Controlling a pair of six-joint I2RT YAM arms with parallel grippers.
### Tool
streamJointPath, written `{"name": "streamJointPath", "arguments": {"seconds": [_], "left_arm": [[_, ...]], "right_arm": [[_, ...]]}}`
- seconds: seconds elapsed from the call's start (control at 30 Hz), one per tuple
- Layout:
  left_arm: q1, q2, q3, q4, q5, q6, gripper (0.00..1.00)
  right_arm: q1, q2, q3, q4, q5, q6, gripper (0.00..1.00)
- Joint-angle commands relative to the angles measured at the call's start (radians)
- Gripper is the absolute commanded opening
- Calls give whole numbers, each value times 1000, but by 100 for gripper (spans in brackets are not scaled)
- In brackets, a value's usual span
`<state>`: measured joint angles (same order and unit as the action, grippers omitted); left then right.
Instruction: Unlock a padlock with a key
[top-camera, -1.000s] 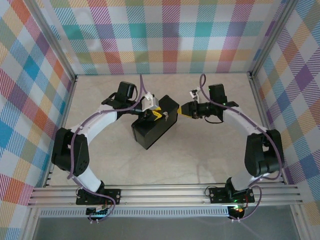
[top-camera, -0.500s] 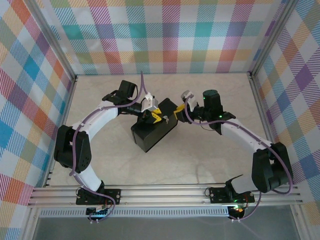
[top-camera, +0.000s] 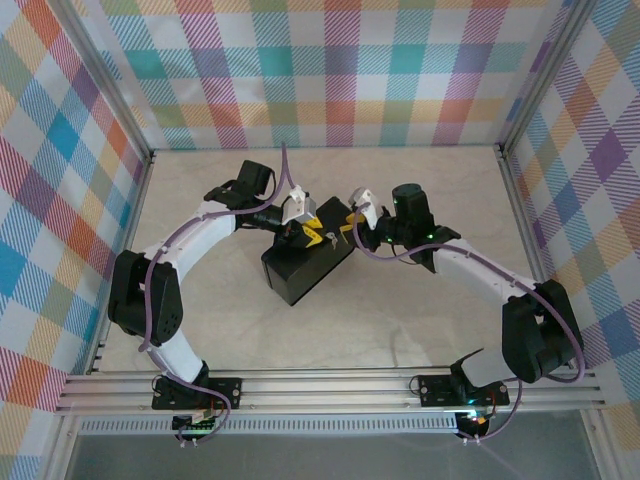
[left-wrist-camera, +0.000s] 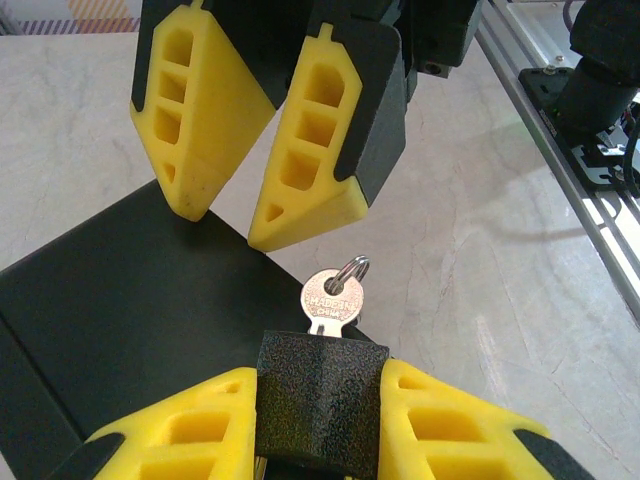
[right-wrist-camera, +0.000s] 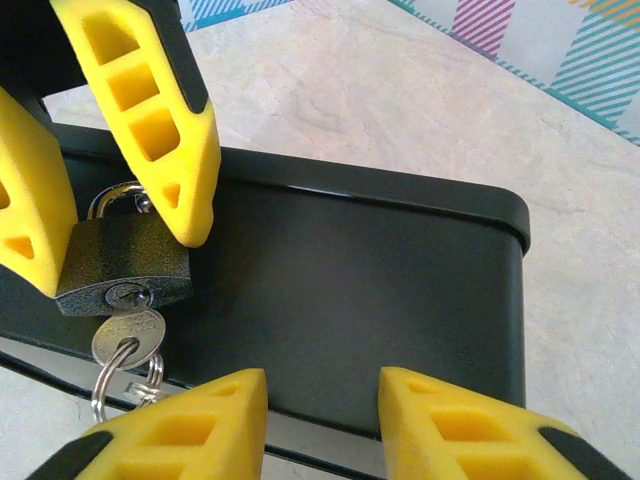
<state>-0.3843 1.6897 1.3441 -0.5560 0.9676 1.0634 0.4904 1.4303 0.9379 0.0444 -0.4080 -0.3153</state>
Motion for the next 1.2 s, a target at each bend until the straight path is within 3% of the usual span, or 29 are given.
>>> {"name": "streamJointPath", "arguments": {"seconds": [0.0,0.5,0.7,1.17], "left_arm": [[2,28,-12,-109,-20,0,8],[2,18,-21,-74,-26,-26,8],[2,-5,-48,-49,-34,-31,8],[2,-15,-52,-51,-37,-31,8]], "right_arm": [[28,-4,17,11,4,-30,34],[88,-51,-19,-17,11,-44,36],[88,-82,-63,-34,75,-71,36],[90,-18,3,51,80,98,33]]}}
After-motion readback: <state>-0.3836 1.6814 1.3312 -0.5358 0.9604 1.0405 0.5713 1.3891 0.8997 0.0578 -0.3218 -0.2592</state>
